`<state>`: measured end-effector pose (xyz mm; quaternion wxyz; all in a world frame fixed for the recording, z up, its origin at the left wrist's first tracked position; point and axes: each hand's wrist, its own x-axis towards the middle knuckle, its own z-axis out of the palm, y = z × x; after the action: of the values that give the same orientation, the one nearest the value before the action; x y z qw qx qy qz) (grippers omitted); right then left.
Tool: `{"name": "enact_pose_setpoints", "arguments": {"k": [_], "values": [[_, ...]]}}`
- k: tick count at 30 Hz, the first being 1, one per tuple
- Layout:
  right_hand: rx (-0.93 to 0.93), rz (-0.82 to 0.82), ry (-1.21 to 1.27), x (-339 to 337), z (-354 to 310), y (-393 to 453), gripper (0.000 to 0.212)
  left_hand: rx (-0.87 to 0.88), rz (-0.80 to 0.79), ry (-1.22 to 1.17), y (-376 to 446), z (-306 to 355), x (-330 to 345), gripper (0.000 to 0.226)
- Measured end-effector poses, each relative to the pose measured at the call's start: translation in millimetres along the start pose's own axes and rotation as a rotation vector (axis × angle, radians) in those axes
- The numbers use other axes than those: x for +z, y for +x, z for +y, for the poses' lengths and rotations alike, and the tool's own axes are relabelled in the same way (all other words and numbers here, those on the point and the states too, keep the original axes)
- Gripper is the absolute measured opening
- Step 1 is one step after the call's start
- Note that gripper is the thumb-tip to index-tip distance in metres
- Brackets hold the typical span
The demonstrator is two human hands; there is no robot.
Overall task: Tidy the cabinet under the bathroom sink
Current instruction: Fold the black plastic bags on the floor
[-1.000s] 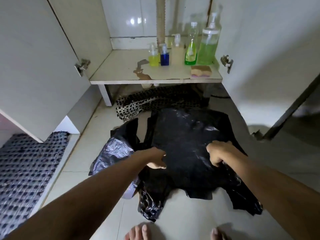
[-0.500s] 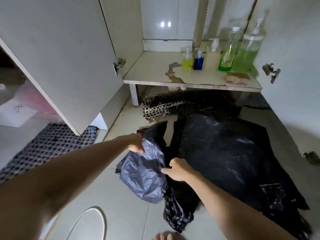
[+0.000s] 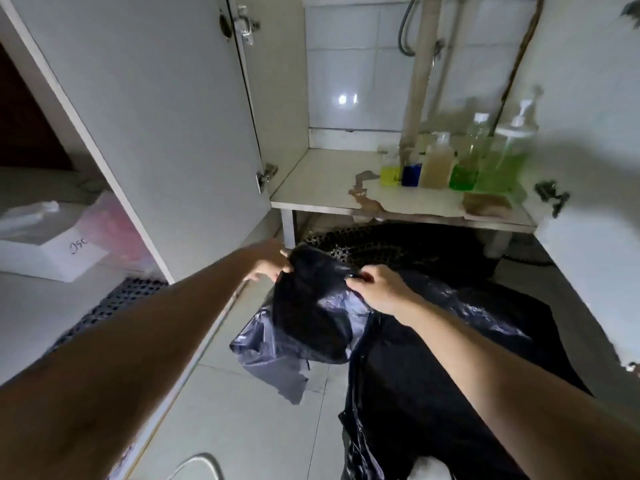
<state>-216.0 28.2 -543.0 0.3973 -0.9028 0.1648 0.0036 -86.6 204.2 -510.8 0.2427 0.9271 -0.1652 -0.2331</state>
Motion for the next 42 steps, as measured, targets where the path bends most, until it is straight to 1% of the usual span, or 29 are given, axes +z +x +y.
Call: {"name": "enact_pose_setpoints", "arguments": {"k": [2, 5, 7, 8, 9, 11, 13, 15, 17, 18, 19, 20, 21, 23, 24, 25, 26, 28, 32, 33, 34, 35, 36, 38, 39, 41, 42], "values": [[-0.050, 0.085, 0.054, -50.7, -27.5, 1.7, 0.025, 0.077, 0.150, -0.172, -12.2, 33.0, -30.7, 0.036], [-0.109, 0.253, 0.098, -121.6, -58.0, -5.7, 0.025, 0.289, 0.374, -0.244, -33.9, 90.8, -60.7, 0.041], [-0.131, 0.373, 0.168, -161.6, -67.0, -14.9, 0.025, 0.420, 0.412, -0.399, -55.2, 125.8, -68.3, 0.053], [-0.135, 0.408, 0.262, -177.4, -66.2, -20.4, 0.025, 0.504, 0.408, -0.437, -66.7, 139.9, -68.0, 0.063], [-0.127, 0.427, 0.372, -189.9, -61.9, -26.6, 0.023, 0.602, 0.391, -0.423, -78.9, 151.3, -63.8, 0.072], [-0.082, 0.452, 0.527, -206.4, -44.4, -38.3, 0.019, 0.792, 0.305, -0.332, -97.5, 166.2, -46.6, 0.087], [-0.024, 0.471, 0.625, -219.2, -23.8, -45.8, 0.017, 0.900, 0.244, -0.214, -99.9, 171.6, -24.3, 0.109], [0.055, 0.475, 0.761, -229.5, -6.8, -53.7, 0.017, 0.894, 0.260, -0.067, -92.2, 175.3, -0.3, 0.124], [0.131, 0.459, 0.905, -237.8, 6.3, -56.6, 0.017, 0.817, 0.286, 0.112, -80.7, 179.5, 25.8, 0.131], [0.153, 0.451, 0.938, -239.9, 12.1, -56.6, 0.018, 0.775, 0.285, 0.179, -75.4, 183.1, 39.3, 0.132], [0.170, 0.444, 0.947, -240.9, 17.4, -56.2, 0.018, 0.743, 0.279, 0.212, -69.9, 188.1, 52.1, 0.128], [0.192, 0.434, 0.940, -241.3, 21.1, -56.0, 0.019, 0.716, 0.281, 0.208, -65.6, 194.3, 64.2, 0.118], [0.213, 0.416, 0.935, -241.9, 23.0, -56.4, 0.020, 0.693, 0.300, 0.169, -61.4, 201.4, 72.8, 0.103], [0.242, 0.412, 0.918, -244.6, 23.1, -60.7, 0.023, 0.622, 0.386, -0.011, -51.8, 212.4, 78.5, 0.064], [0.241, 0.417, 0.904, -247.0, 21.0, -65.2, 0.020, 0.572, 0.430, -0.106, -48.4, 215.9, 76.9, 0.047], [0.239, 0.422, 0.896, -249.3, 19.5, -69.5, 0.016, 0.533, 0.458, -0.166, -46.0, 217.2, 74.0, 0.036], [0.236, 0.414, 0.900, -251.2, 19.1, -74.0, 0.014, 0.507, 0.467, -0.184, -43.9, 216.1, 71.0, 0.031], [0.227, 0.416, 0.912, -255.2, 25.8, -78.0, 0.016, 0.486, 0.480, -0.181, -41.5, 211.6, 65.2, 0.030], [0.203, 0.555, 0.863, -260.4, 39.5, -80.3, 0.021, 0.517, 0.492, -0.251, -43.6, 207.8, 55.9, 0.030], [0.193, 0.596, 0.888, -263.9, 42.2, -79.6, 0.024, 0.526, 0.494, -0.256, -42.6, 207.1, 54.1, 0.029], [0.171, 0.611, 0.849, -266.4, 43.5, -81.2, 0.025, 0.528, 0.496, -0.265, -40.8, 206.4, 52.7, 0.025], [0.120, 0.628, 0.717, -268.1, 45.6, -81.5, 0.023, 0.526, 0.502, -0.274, -39.6, 205.6, 51.4, 0.023], [0.086, 0.636, 0.487, -270.2, 47.3, -82.6, 0.021, 0.519, 0.513, -0.274, -39.2, 204.7, 49.5, 0.021], [-0.031, 0.610, 0.049, -270.5, 48.2, -86.9, 0.026, 0.491, 0.542, -0.266, -38.4, 203.2, 44.4, 0.020], [-0.066, 0.606, -0.004, -270.9, 49.6, -84.5, 0.027, 0.485, 0.555, -0.269, -38.4, 202.1, 41.2, 0.019], [-0.131, 0.635, 0.217, -268.7, 41.5, -82.5, 0.023, 0.495, 0.569, -0.272, -39.4, 198.9, 35.4, 0.018], [-0.113, 0.618, 0.319, -269.9, 34.4, -79.6, 0.030, 0.507, 0.572, -0.262, -40.4, 197.2, 33.3, 0.019]]}}
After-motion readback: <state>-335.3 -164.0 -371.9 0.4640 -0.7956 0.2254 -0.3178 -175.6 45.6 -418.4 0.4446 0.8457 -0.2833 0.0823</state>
